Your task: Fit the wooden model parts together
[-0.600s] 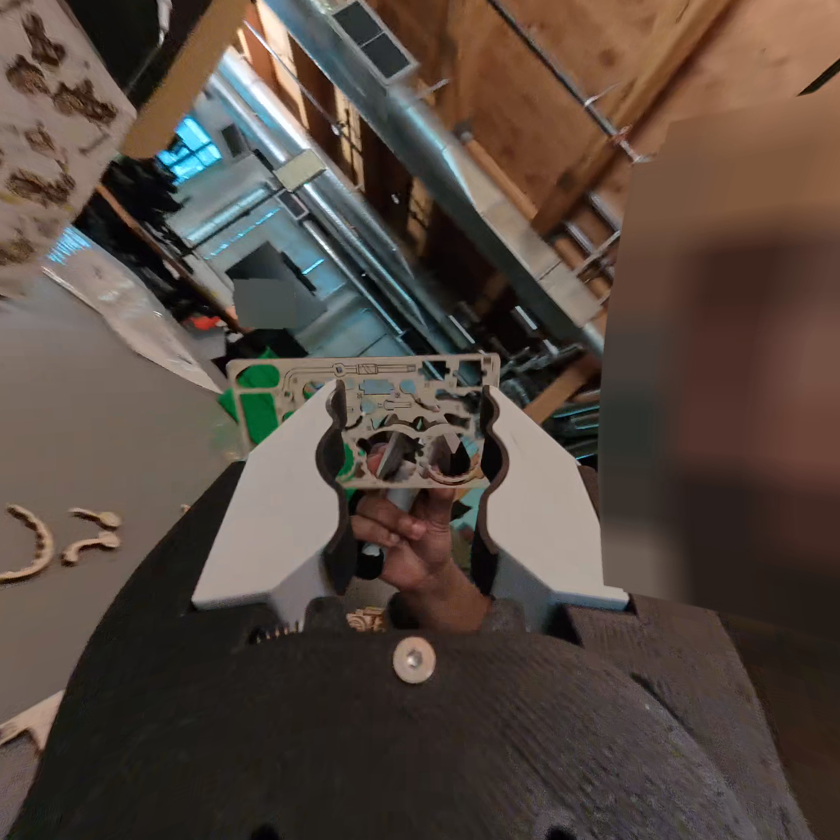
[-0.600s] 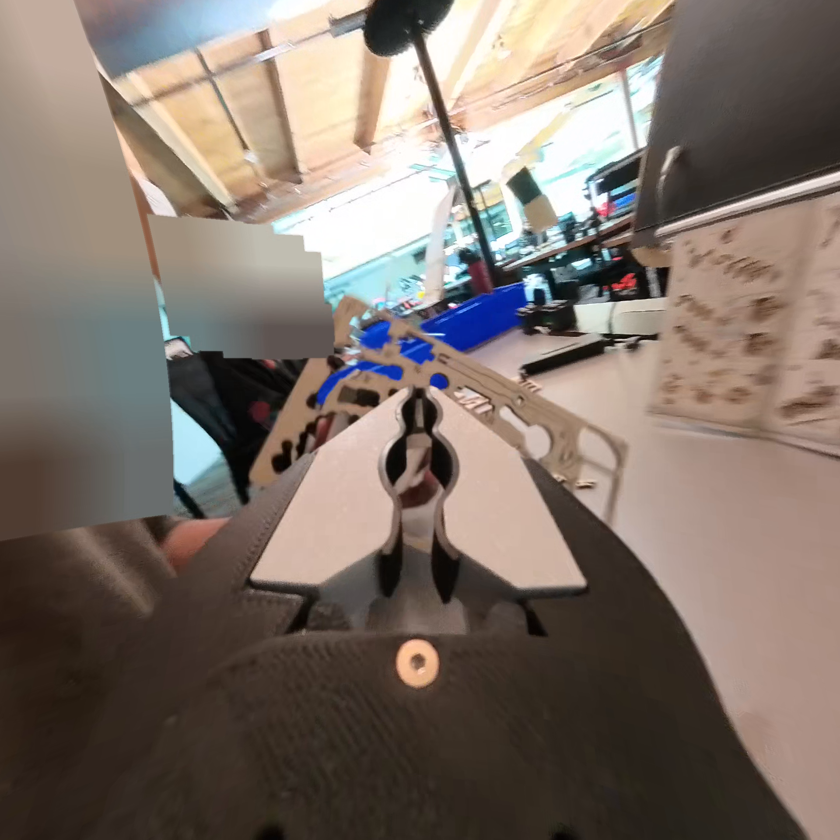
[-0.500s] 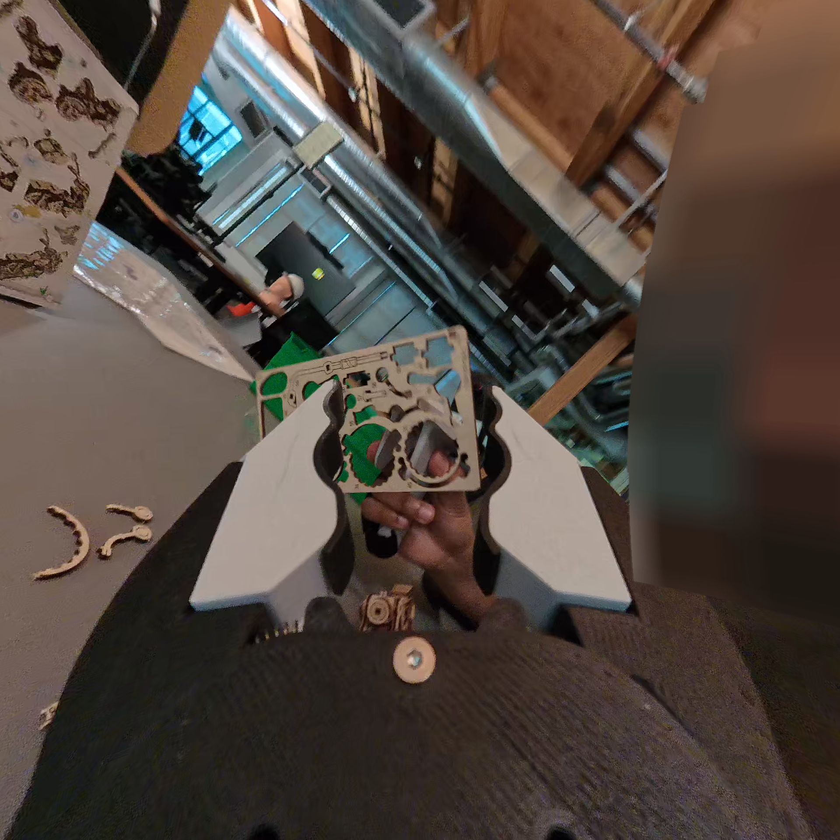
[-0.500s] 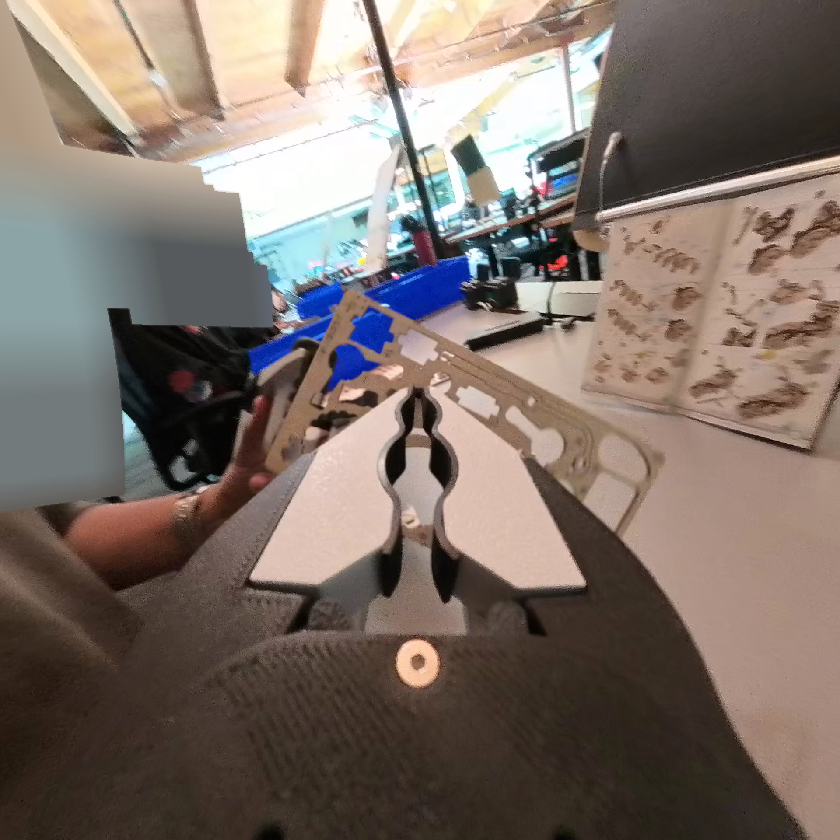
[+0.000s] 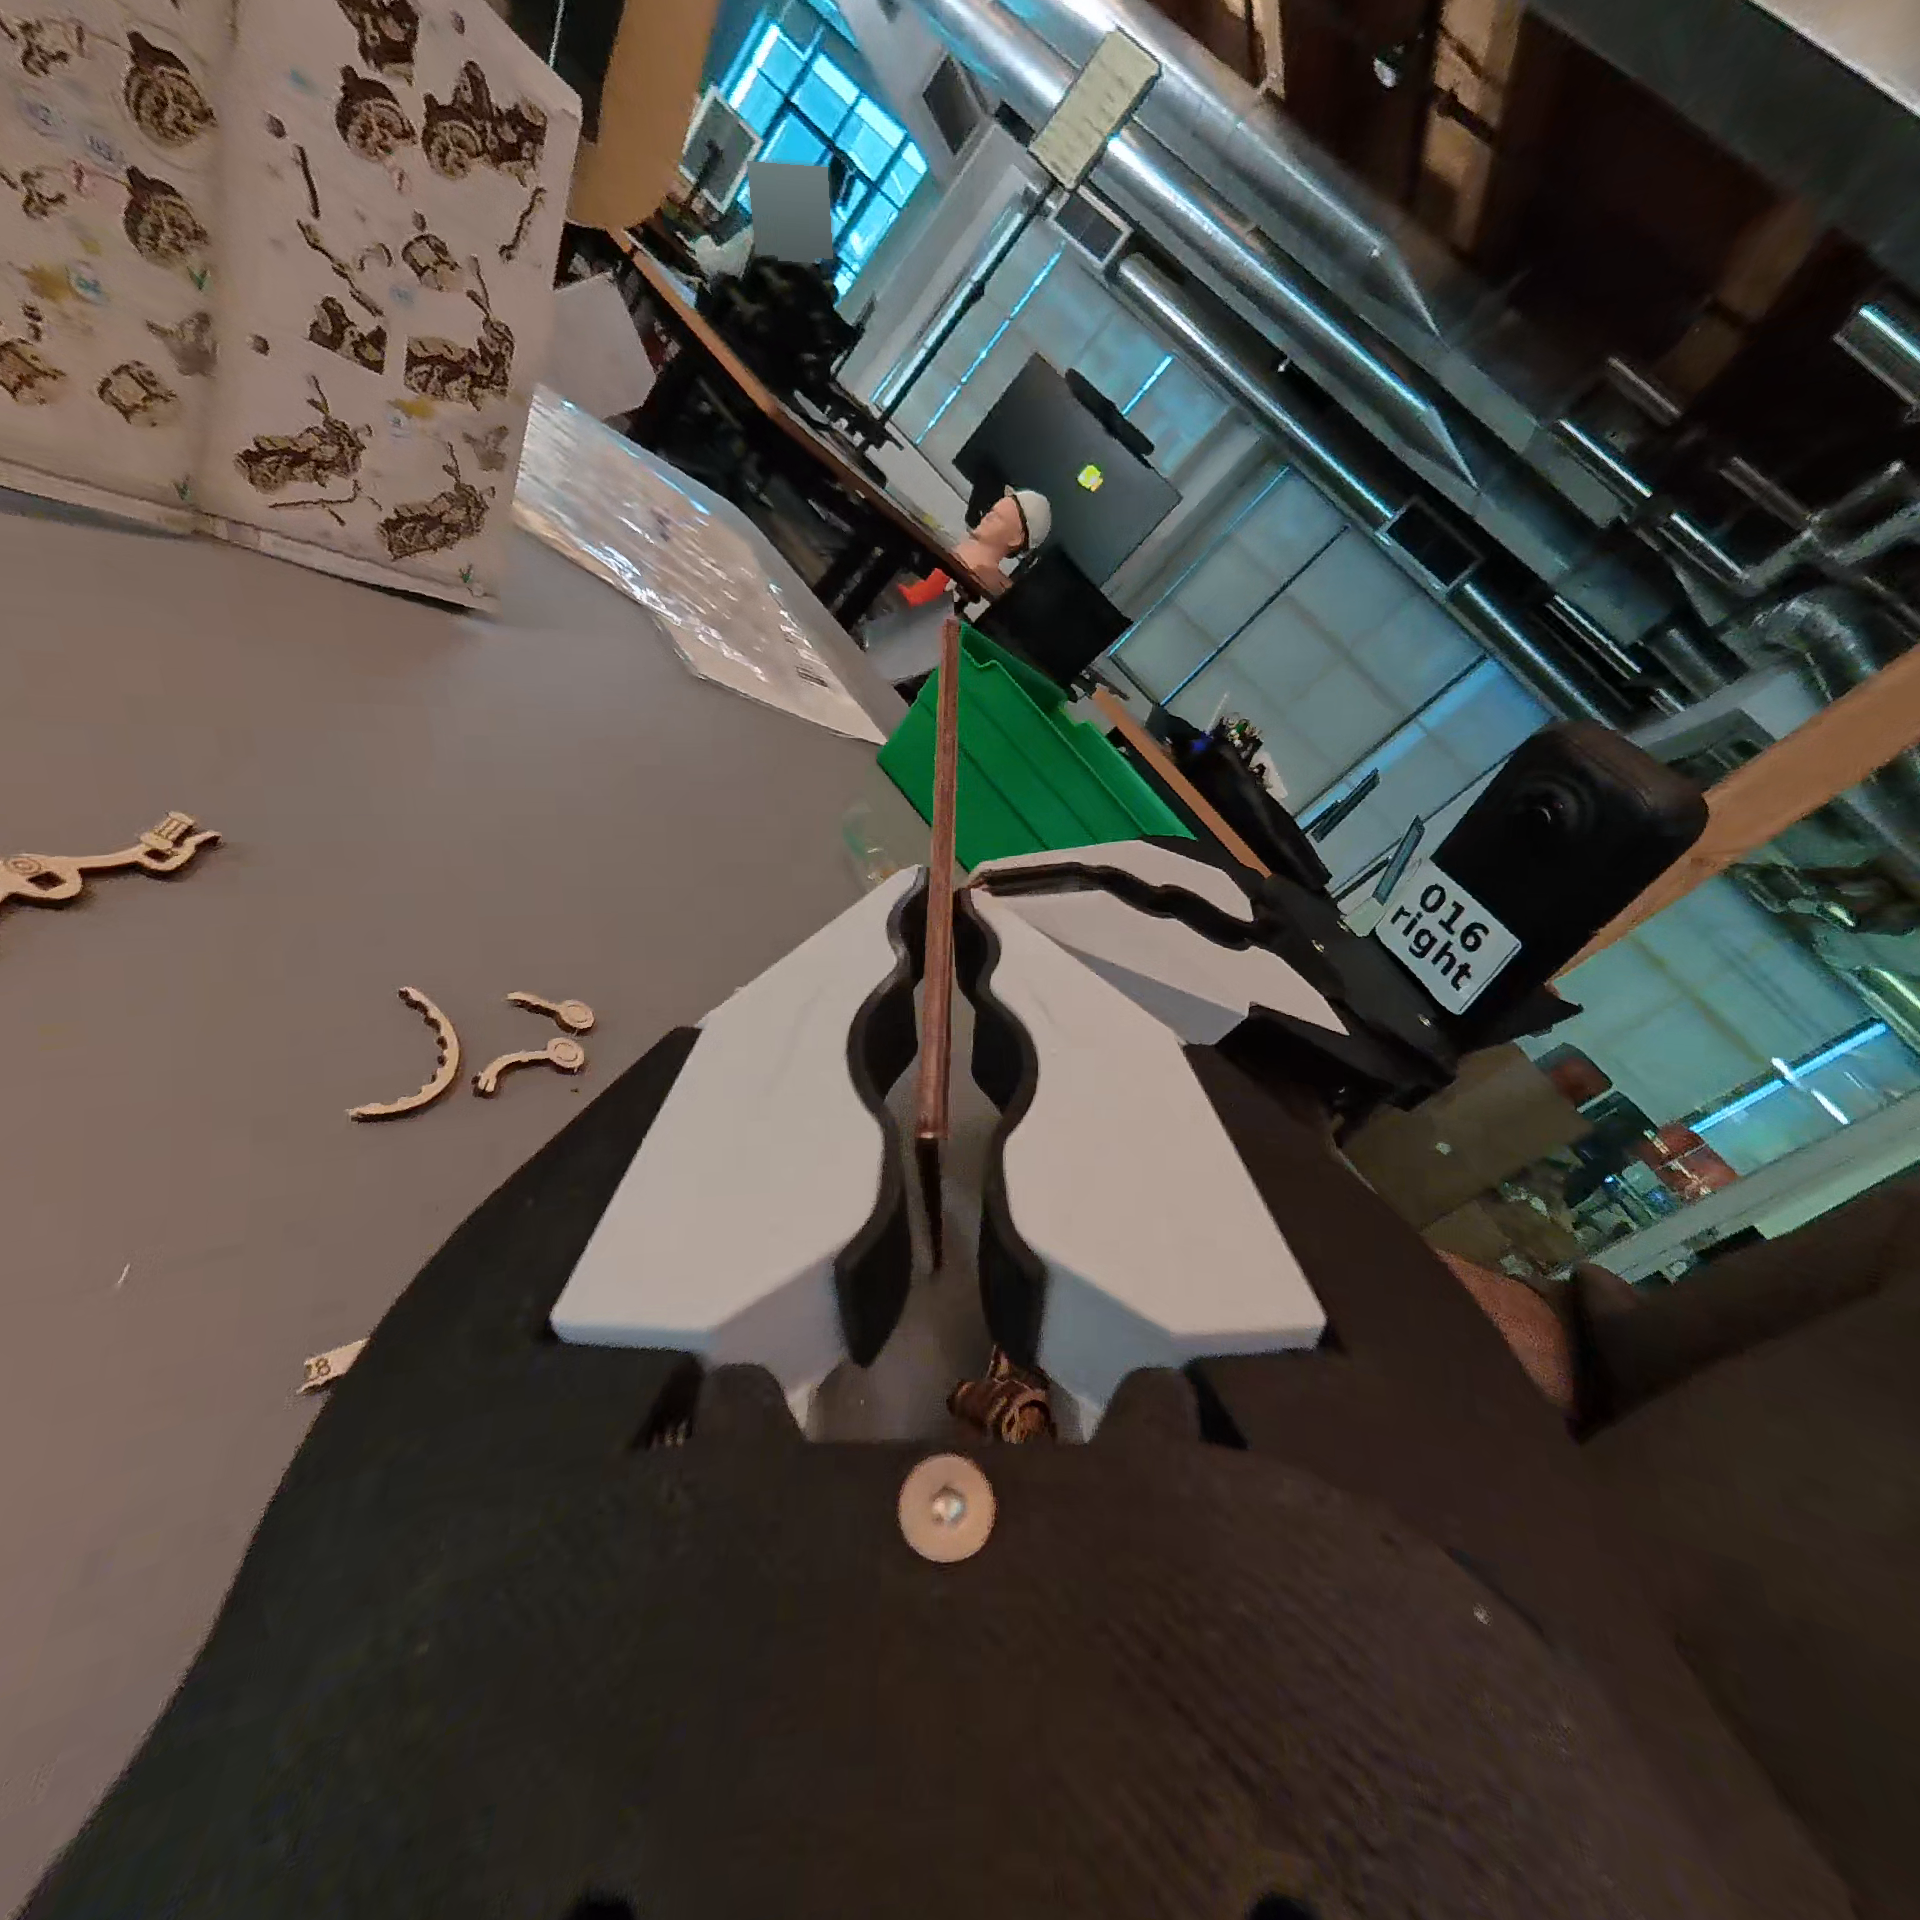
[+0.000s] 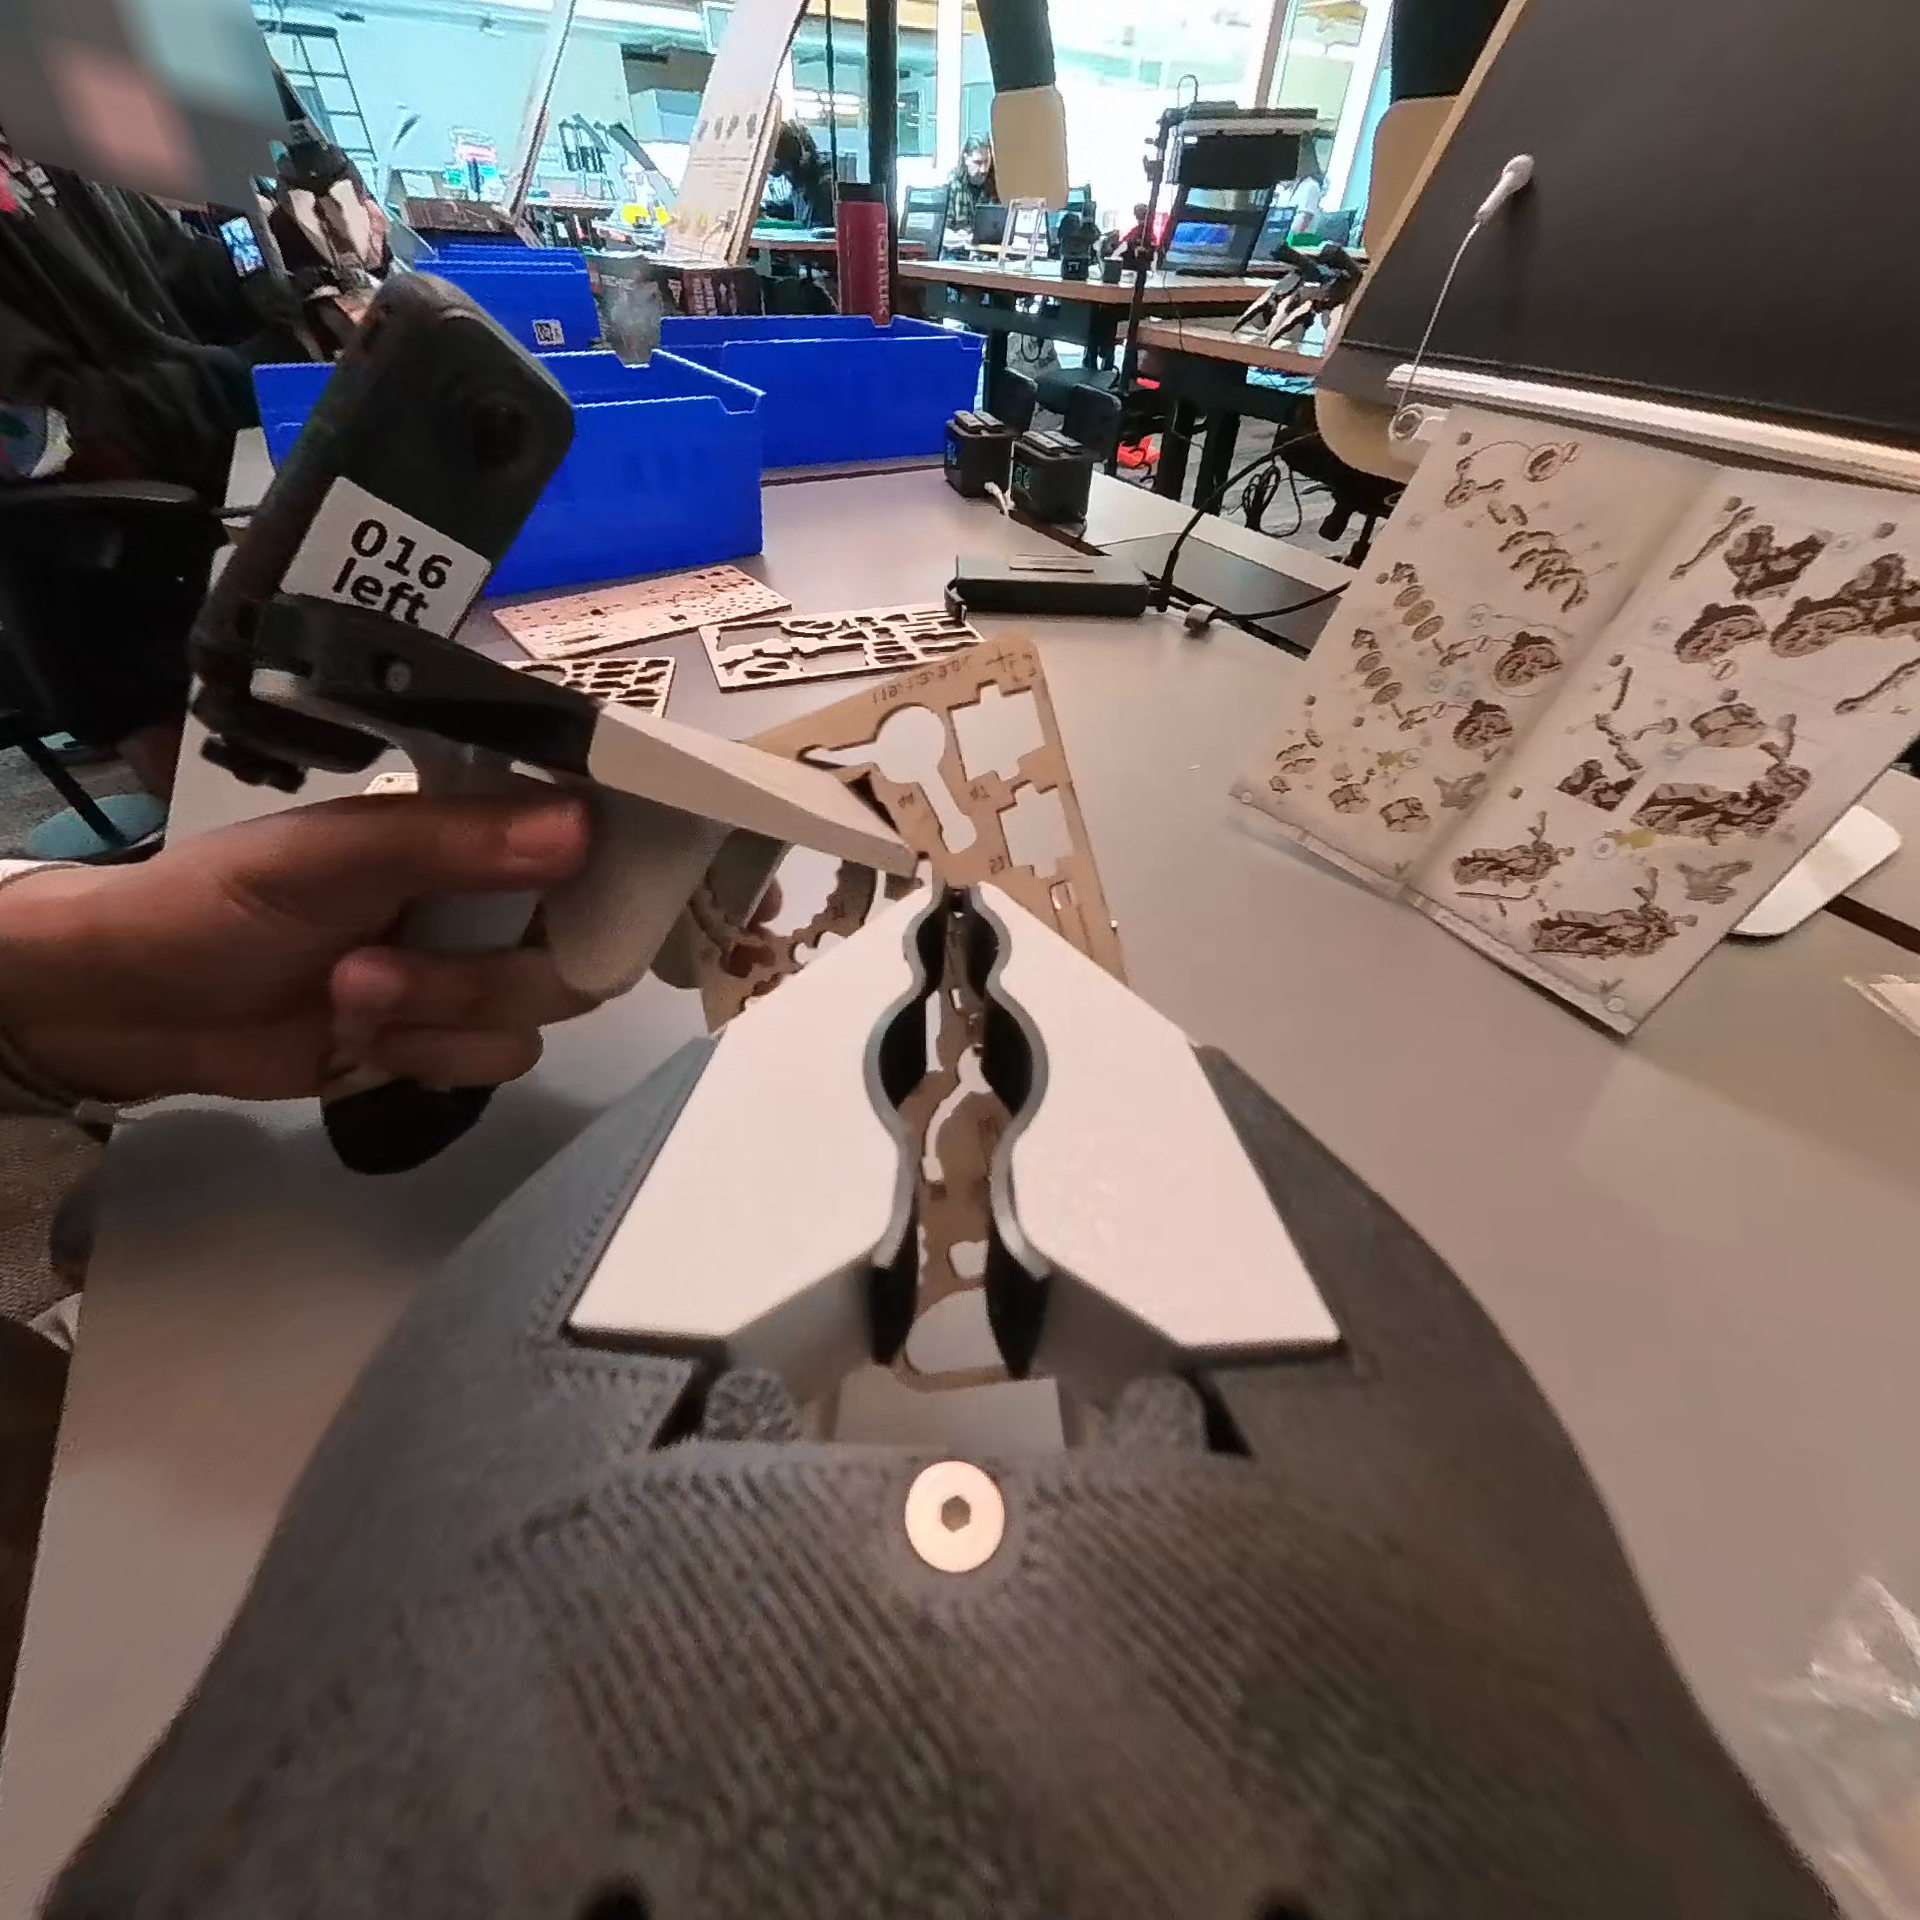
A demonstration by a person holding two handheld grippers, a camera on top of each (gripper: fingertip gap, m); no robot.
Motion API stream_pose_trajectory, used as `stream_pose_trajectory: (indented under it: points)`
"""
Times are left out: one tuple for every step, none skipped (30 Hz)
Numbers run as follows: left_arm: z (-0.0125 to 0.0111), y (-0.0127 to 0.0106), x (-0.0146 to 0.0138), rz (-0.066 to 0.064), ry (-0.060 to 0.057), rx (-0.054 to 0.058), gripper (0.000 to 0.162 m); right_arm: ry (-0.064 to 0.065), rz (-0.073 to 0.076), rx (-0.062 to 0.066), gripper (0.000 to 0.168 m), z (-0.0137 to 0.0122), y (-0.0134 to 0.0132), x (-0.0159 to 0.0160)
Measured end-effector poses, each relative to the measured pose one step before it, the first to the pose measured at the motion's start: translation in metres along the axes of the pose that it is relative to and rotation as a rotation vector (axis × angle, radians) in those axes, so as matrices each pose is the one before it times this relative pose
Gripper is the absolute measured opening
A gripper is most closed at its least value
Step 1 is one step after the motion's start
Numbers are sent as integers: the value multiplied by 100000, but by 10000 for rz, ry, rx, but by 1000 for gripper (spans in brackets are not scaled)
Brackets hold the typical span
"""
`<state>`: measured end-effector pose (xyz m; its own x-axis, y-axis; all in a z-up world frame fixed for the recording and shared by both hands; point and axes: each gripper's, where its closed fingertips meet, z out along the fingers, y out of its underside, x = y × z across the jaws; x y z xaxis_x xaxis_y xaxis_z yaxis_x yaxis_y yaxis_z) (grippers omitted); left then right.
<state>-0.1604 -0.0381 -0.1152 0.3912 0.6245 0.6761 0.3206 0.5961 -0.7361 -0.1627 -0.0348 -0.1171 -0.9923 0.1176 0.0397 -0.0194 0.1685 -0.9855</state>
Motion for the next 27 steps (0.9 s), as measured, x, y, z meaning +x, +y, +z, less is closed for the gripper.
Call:
stream_pose_trajectory:
  points:
    - [7,-16,56,117,-83,-7,0,-19,-258,67,1,-41,-49,-49]
    - [7,6,153,206,-44,-15,0,-37,-431,78,1,-82,-104,-78]
    - [-19,-12,142,176,-41,-57,0,-32,-641,10,1,-105,-85,-102]
    - [16,19,141,170,-35,-80,0,0,-764,-45,1,-107,-81,-66]
    - [15,-25,189,147,35,-44,0,15,-734,-17,1,-130,-118,-61]
    - [-6,-32,124,92,25,-36,0,12,-622,10,1,-107,-88,-41]
    - [18,10,97,50,18,-21,0,-9,-495,31,2,-107,-30,-46]
    - [31,48,110,23,70,-28,0,-49,-429,25,2,-134,21,-7]
    - [60,86,-6,-19,8,-41,0,-73,-238,-64,2,-116,147,46]
    - [64,43,-33,-29,-21,1,0,-107,148,-82,2,-59,139,50]
    - [29,11,11,4,-22,52,0,-158,490,-2,2,-27,5,25]
    - [-9,-38,-16,11,-34,75,0,-175,664,60,1,12,-37,20]
    - [-18,-39,5,66,-41,41,0,-187,701,103,1,26,-56,24]
    - [-22,-74,30,116,-33,29,0,-188,712,119,1,-1,-89,49]
    - [-18,-114,57,142,-19,52,0,-165,702,141,0,-2,-129,73]
    - [-28,-79,-98,187,-124,44,0,-150,800,349,1,-104,-440,96]
    - [-251,-89,-1385,221,-846,71,1,-171,1144,827,1,-413,-1202,182]
    - [-308,-294,-1115,-13,-289,205,1,-163,1410,933,0,-607,-1589,343]
    - [-306,-579,-369,-802,349,245,0,-17,931,185,0,-349,-611,491]
    - [-270,-804,79,-1074,412,238,0,317,-204,-392,0,-168,456,745]
    - [-216,-658,211,-359,176,250,0,543,-800,-298,1,-166,532,838]
    - [-91,-147,67,144,-78,40,0,255,-442,-2,1,-83,106,284]
    - [-20,69,54,264,-109,-26,0,-129,60,104,1,28,-203,-248]
    - [-17,-20,198,86,37,42,0,-118,125,35,1,66,-92,-190]
    - [-56,-205,138,4,70,105,0,47,-76,0,1,9,75,91]
    - [-172,-468,24,9,60,183,0,157,-227,-43,1,-56,228,316]
    - [-415,-911,-202,56,-23,336,0,226,-306,-112,1,-86,354,510]
